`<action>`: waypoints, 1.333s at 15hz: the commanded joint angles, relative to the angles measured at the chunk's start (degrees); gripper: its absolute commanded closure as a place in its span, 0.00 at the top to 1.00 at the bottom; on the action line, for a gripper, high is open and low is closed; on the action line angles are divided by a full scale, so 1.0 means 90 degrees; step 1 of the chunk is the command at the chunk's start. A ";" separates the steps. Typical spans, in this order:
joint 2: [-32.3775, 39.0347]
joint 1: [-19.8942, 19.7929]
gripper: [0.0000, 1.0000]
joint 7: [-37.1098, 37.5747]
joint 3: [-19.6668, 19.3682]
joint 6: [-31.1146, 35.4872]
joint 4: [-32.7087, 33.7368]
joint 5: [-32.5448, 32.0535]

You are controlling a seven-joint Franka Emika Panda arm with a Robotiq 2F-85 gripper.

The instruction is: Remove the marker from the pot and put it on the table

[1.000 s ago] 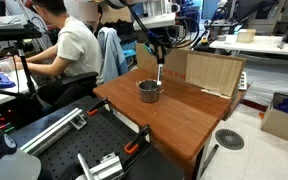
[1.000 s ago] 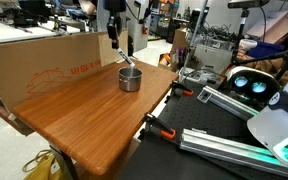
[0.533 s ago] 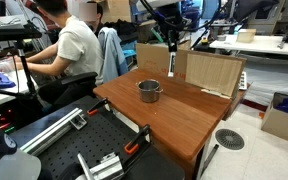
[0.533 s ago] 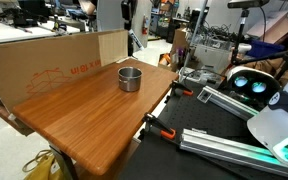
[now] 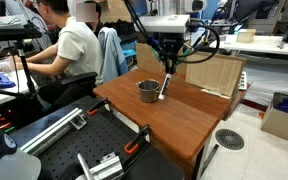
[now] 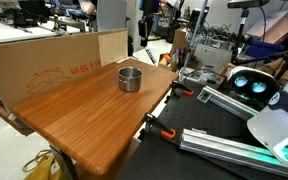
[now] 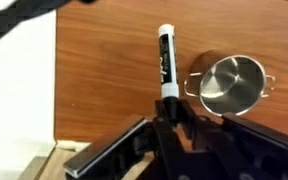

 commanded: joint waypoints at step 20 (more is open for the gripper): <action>0.2323 -0.0681 0.05 0.0226 -0.0021 -0.0014 0.1536 0.0221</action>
